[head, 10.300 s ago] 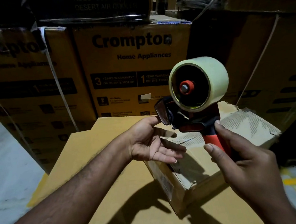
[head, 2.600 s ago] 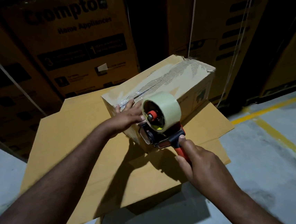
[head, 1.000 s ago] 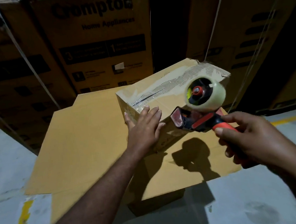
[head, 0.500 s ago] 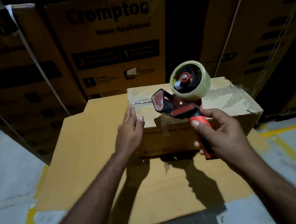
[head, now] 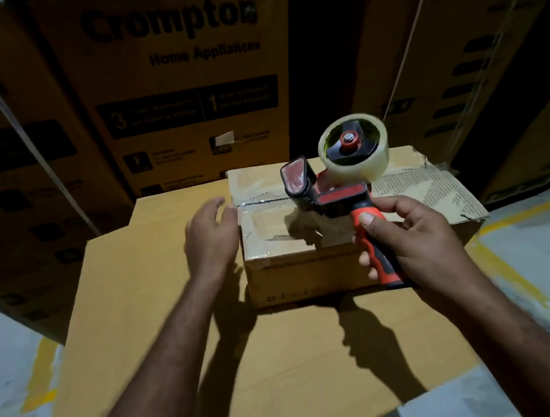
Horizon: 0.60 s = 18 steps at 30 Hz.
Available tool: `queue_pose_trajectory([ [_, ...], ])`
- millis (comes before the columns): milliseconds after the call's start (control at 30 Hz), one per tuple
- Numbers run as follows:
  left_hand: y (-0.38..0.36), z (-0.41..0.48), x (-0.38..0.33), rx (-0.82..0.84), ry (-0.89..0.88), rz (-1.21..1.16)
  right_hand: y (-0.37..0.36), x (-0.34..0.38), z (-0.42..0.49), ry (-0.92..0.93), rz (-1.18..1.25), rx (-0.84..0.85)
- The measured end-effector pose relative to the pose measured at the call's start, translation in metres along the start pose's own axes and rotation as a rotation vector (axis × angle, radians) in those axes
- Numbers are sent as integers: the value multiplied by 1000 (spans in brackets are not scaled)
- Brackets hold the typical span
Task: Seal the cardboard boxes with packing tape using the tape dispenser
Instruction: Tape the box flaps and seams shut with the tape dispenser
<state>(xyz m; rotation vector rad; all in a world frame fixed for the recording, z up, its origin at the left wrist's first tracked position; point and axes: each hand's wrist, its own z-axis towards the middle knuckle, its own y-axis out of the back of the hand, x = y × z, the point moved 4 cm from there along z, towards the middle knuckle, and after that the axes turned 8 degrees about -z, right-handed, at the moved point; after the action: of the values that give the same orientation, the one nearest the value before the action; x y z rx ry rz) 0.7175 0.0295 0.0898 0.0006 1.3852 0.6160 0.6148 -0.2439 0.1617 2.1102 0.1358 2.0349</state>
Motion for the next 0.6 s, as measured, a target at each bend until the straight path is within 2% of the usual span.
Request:
queue_pose_trajectory([
  [100,-34,24,-11,298,68,176,4,5,3,10,-10,-47],
  [167,-53,21,-7,420,117,183,5,7,4,12,-22,-63],
  [267,-57,13,4,430,134,167,6,7,3,-5,-7,-61],
  [433,-38,42,-4,549,193,310,9,15,1,-49,22,-52],
  [467,-32,49,-9,511,183,376,11,17,1,-51,26,-62],
  [533,-16,47,-33,299,52,476,15,21,0,-48,59,-77],
  [600,-7,28,-66,136,-97,296,22,25,-1,-38,80,-98],
])
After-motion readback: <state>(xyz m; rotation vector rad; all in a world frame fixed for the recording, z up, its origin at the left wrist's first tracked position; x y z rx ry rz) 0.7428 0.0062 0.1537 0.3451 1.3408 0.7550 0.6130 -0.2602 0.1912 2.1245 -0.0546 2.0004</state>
